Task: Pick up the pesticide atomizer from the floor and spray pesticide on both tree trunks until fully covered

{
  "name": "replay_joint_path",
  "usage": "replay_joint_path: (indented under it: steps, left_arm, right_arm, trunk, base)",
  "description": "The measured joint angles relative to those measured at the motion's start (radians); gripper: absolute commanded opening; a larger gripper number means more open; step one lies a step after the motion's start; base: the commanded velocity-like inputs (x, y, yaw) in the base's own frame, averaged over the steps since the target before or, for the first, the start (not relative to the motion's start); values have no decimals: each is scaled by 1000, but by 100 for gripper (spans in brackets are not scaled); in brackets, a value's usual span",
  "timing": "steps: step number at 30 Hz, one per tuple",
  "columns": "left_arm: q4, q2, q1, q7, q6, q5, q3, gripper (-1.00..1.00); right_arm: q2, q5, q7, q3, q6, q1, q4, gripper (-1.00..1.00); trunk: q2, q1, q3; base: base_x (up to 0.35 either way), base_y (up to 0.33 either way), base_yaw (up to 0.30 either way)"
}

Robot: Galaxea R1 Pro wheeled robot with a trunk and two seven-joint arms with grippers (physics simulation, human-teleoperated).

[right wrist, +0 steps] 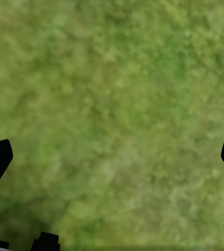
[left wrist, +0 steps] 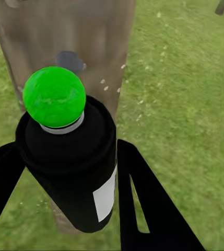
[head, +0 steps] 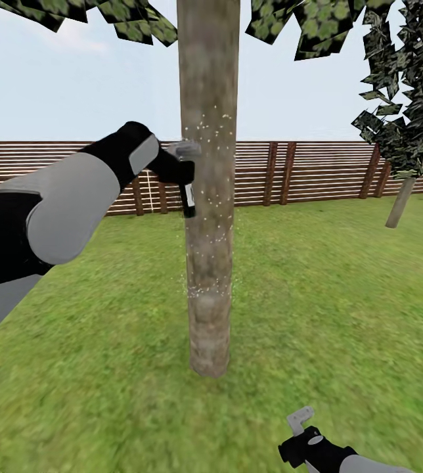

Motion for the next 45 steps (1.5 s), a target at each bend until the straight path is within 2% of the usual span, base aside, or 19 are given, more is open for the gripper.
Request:
replay_joint_path:
  steps: [1,3,12,19,21,23,26,29,34,37,42,43,45]
  left_arm:
    - [-1,0,0,0,-4,22,-3,-100]
    - [-1,0,0,0,-6,31,-4,-100]
    - [29,0,6,0,-11,30,-2,-100]
    - [30,0,46,-1,-14,29,-3,-100]
    - [31,0,82,-1,-21,29,-3,-100]
    - [31,0,114,-1,-72,29,-3,-100]
    - [31,0,162,0,-99,29,-3,-100]
    - [31,0,240,-1,-182,30,-1,-100]
    - [30,0,347,0,-219,28,-4,-100]
    - [31,0,451,0,-304,25,-8,-100]
    - [32,0,542,0,-384,27,-5,-100]
    - [33,0,574,0,-409,28,-4,-100]
    - [33,0,649,0,-502,26,-8,-100]
  right_arm:
    - [-1,0,0,0,0,0,0,100]
    - [-1,0,0,0,0,0,0,100]
    - [0,0,0,0,0,0,0,100]
    - [0,0,0,0,0,0,0,100]
    - [0,0,0,0,0,0,0,100]
    - [0,0,0,0,0,0,0,100]
    - [1,0,0,0,0,0,0,100]
    - [1,1,0,0,2,0,0,100]
    - [2,2,1,1,2,0,0,100]
    - [2,2,2,2,1,0,0,100]
    - [3,2,2,2,1,0,0,100]
    - [5,2,2,2,1,0,0,100]
    - [5,2,2,1,-5,0,0,100]
  trunk:
    - [0,0,0]
    - [0,0,0]
    - [0,0,0]
    - [0,0,0]
    - [0,0,0]
    - [0,0,0]
    - [0,0,0]
    - [0,0,0]
    - [0,0,0]
    - [0,0,0]
    - [0,0,0]
    - [0,0,0]
    - [0,0,0]
  base:
    - [0,0,0]
    - [0,0,0]
    - [0,0,0]
    - [0,0,0]
    - [0,0,0]
    - [0,0,0]
    - [0,0,0]
    - [0,0,0]
    - [0,0,0]
    - [0,0,0]
    - [0,0,0]
    - [0,0,0]
    - [0,0,0]
